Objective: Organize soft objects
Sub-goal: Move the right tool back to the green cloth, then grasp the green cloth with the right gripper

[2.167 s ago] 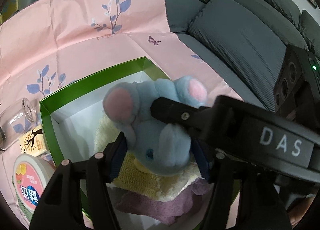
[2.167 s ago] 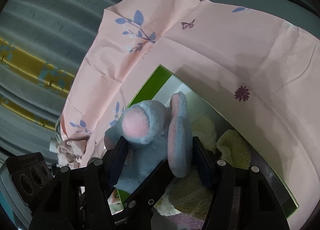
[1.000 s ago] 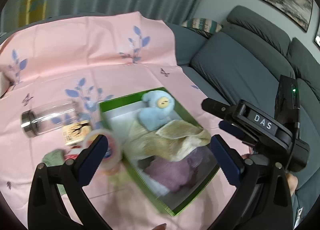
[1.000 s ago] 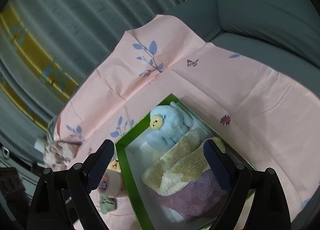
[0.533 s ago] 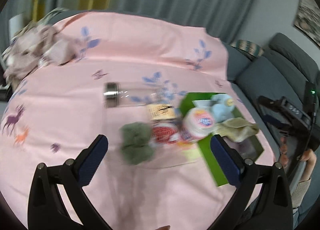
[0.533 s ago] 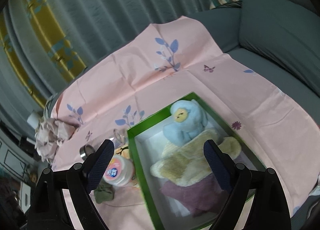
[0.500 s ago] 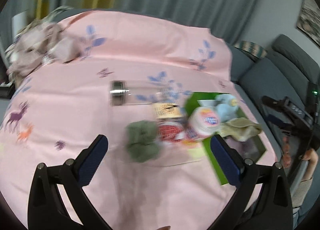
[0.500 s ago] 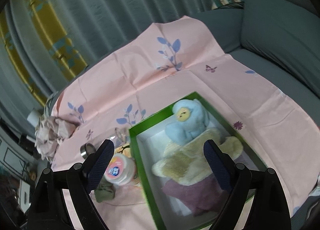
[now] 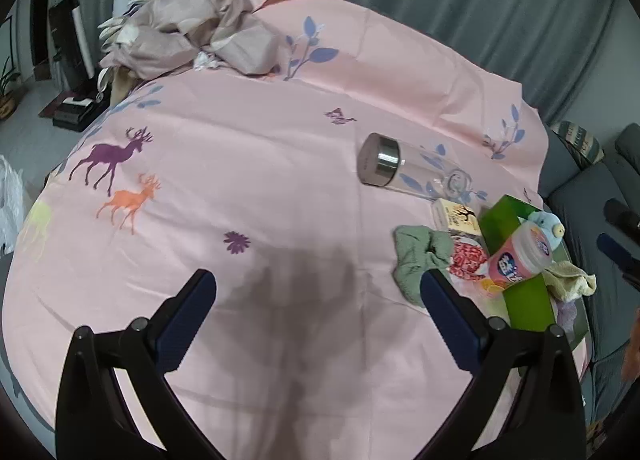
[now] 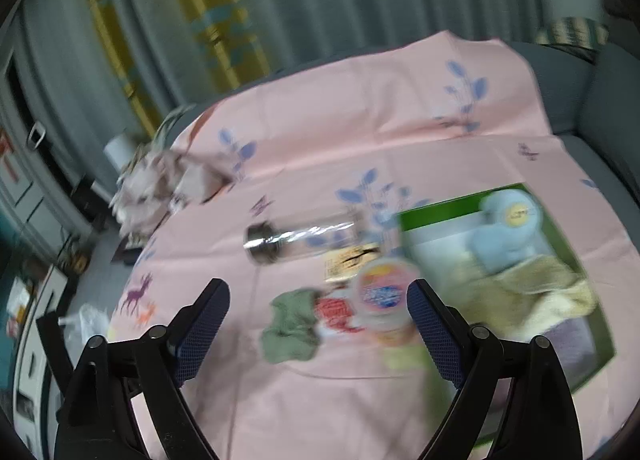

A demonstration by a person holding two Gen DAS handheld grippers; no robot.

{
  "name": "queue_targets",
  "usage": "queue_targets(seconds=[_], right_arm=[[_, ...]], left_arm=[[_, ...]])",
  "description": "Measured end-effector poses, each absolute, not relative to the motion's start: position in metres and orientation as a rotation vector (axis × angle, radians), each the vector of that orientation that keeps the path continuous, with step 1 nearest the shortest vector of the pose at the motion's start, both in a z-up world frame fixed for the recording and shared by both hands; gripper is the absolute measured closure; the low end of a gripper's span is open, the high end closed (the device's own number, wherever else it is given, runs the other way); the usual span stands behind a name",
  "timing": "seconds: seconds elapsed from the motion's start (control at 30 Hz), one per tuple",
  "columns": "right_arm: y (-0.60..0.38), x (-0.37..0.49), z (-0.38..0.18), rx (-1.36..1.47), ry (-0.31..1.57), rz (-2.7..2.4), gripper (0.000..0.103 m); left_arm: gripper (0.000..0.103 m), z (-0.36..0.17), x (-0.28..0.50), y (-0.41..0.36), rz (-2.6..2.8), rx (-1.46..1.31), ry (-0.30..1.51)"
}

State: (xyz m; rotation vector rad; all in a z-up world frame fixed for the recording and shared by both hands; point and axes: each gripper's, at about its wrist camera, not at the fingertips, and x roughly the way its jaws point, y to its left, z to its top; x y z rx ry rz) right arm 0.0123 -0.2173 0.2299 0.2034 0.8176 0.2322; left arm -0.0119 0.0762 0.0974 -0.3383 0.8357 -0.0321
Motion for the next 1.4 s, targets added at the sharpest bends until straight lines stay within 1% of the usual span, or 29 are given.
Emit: queue_targets(seconds=[0.07,0.17,0.23,0.3,0.37,0.47,0.73,0.8,0.87,0.93,0.97,1.0,1.1,1.2,1.4], right_arm=[[-0.199,0.014,0.222,0.188,0.841,0.251,0.012],[-0.170,0.017,0.206,0.132,0.875,0.271,0.021],[-0.156,0.021,0.192,0.110,0.903,0.272,0.022],[-0.147,0.026,0.176,0.106,0.940,0.267,0.035],[-0.139,0.032,0.161,0.093,0.984,0.265,0.038],[-0.128,0.041,0.135,0.075,1.043,0.263,0.046],[-0.108,0.054,0.087,-0.024,1.118,0.230,0.048],[-0.104,0.056,0.081,-0.037,1.126,0.230,0.056],[-0.102,0.057,0.076,-0.061,1.121,0.214,0.061],[-0.102,0.056,0.075,-0.074,1.106,0.205,0.074],[-0.101,0.055,0.075,-0.083,1.100,0.202,0.083],[-0.101,0.054,0.076,-0.085,1.096,0.210,0.088],[-0.100,0.047,0.081,-0.080,1.104,0.245,0.091],[-0.097,0.035,0.091,-0.046,1.134,0.316,0.091],[-0.094,0.001,0.107,-0.022,1.185,0.430,0.091]], left_arm=[[0.002,0.096,-0.013,0.082,-0.023,-0.354,0.840],[0.002,0.094,-0.012,0.087,-0.015,-0.356,0.849],[0.002,0.093,-0.012,0.088,0.004,-0.348,0.854],[0.002,0.093,-0.012,0.091,0.014,-0.349,0.853],[0.003,0.094,-0.012,0.094,0.021,-0.362,0.853],[0.004,0.094,-0.013,0.098,0.018,-0.381,0.855],[0.008,0.093,-0.013,0.098,0.016,-0.383,0.871],[0.008,0.093,-0.013,0.098,0.014,-0.379,0.873],[0.009,0.093,-0.014,0.097,0.014,-0.376,0.873],[0.010,0.093,-0.013,0.097,0.013,-0.376,0.875],[0.011,0.092,-0.014,0.097,0.011,-0.377,0.876],[0.012,0.092,-0.014,0.097,0.012,-0.378,0.878],[0.016,0.091,-0.013,0.097,0.010,-0.382,0.886],[0.021,0.090,-0.013,0.098,0.002,-0.396,0.895],[0.026,0.087,-0.012,0.096,-0.022,-0.419,0.921]])
